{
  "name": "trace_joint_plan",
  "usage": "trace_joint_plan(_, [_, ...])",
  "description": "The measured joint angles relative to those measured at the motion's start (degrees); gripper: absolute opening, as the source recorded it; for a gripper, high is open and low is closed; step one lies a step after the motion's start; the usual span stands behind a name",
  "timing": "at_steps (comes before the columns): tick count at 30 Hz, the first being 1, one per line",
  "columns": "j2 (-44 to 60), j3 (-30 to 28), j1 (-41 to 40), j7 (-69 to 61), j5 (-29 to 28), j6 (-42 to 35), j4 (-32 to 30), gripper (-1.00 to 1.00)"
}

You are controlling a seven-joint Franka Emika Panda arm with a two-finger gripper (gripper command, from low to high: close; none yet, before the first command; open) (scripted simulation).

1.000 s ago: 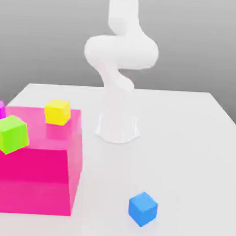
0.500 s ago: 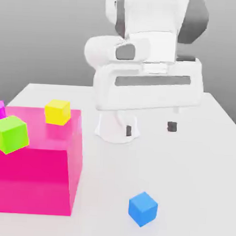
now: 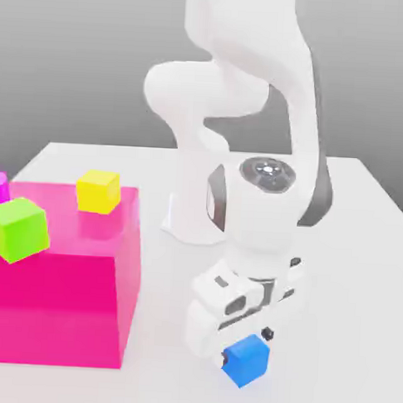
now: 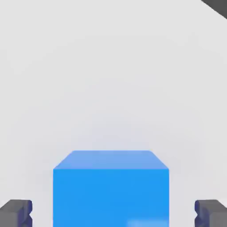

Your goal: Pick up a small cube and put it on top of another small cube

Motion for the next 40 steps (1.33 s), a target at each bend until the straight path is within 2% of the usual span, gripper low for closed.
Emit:
trace_joint_plan(6, [-0.17,0.03,-0.06,0.17,-0.21,-0.19,-0.03,-1.0])
trace_joint_plan(12, [-10.64,0.08,0.28,-0.11,-0.62,-8.87,-1.74,-1.0])
trace_joint_plan(14, [-12.83,-0.75,-0.49,-0.64,-0.91,-12.57,0.16,-1.0])
trace_joint_plan(25, [-27.61,-10.95,-18.37,11.27,-7.19,-39.52,14.11,-1.0])
trace_joint_plan(31, [-36.05,-17.95,-29.62,22.77,-8.35,-51.65,17.26,-1.0])
trace_joint_plan(33, [-36.92,-20.05,-32.61,25.81,-7.89,-52.05,16.3,-1.0])
trace_joint_plan(36, [-34.77,-21.42,-33.68,26.39,-7.38,-46.27,12.39,-1.0])
trace_joint_plan(37, [-34.31,-21.57,-33.8,26.36,-7.3,-45.08,11.64,1.0])
trace_joint_plan(40, [-34.31,-21.57,-33.8,26.35,-7.29,-45.08,11.64,1.0])
